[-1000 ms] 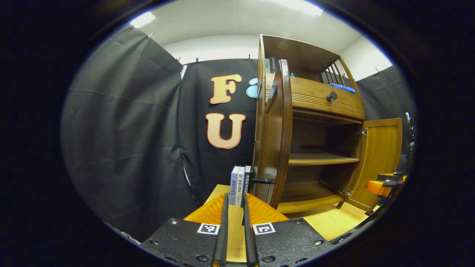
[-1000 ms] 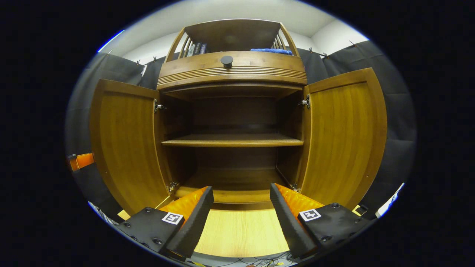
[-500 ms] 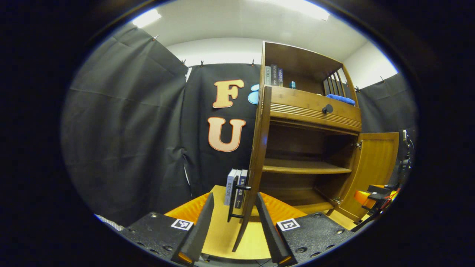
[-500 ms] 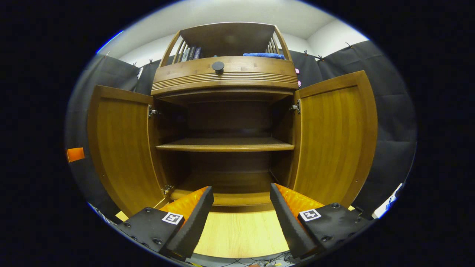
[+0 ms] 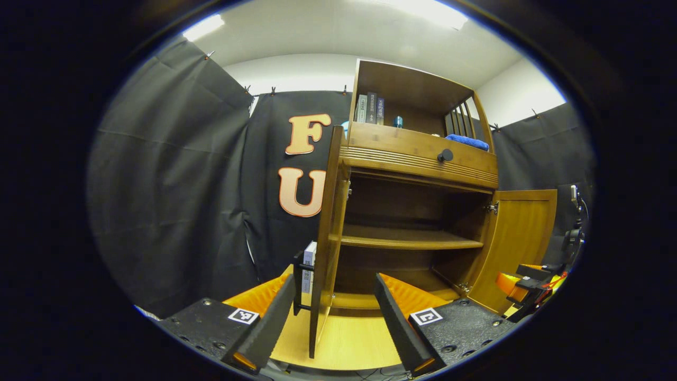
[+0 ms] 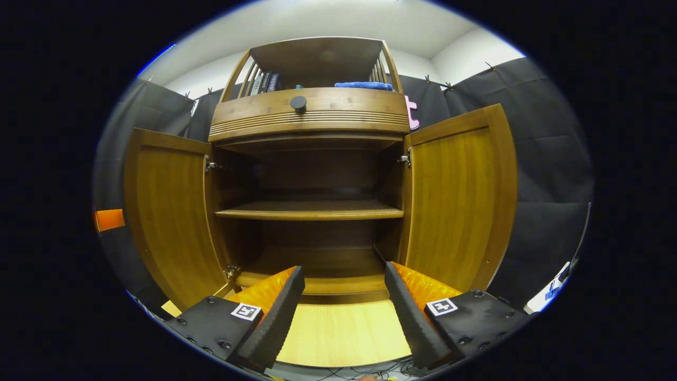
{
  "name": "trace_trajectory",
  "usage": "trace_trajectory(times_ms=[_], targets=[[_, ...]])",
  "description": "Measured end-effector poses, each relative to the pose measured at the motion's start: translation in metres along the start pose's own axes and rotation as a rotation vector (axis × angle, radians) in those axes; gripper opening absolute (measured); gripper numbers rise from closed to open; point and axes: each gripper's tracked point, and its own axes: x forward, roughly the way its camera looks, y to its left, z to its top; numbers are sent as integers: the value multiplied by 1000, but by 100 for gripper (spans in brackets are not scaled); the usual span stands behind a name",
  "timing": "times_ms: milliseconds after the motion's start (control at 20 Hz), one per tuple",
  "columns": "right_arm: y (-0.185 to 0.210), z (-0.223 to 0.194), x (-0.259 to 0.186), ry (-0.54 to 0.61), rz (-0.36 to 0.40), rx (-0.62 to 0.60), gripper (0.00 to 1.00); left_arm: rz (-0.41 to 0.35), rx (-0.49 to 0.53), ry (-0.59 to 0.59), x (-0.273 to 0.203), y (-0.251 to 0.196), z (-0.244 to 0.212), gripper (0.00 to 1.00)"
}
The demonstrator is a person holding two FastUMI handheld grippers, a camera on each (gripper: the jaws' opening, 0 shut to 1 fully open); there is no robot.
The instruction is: Open the right door of the double-door shoe cabinet with the right hand, and open the left door with the left hand.
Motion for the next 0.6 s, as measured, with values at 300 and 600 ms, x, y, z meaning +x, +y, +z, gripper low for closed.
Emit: trace_trajectory(times_ms=[300,600], targets=[[-16,3,-6,-7,-21,7,91,-18,17,-8,1,-15,0,85],[-22,2,-5,-7,-26,11,91,-40,36,-9,5,-27,-2,92]])
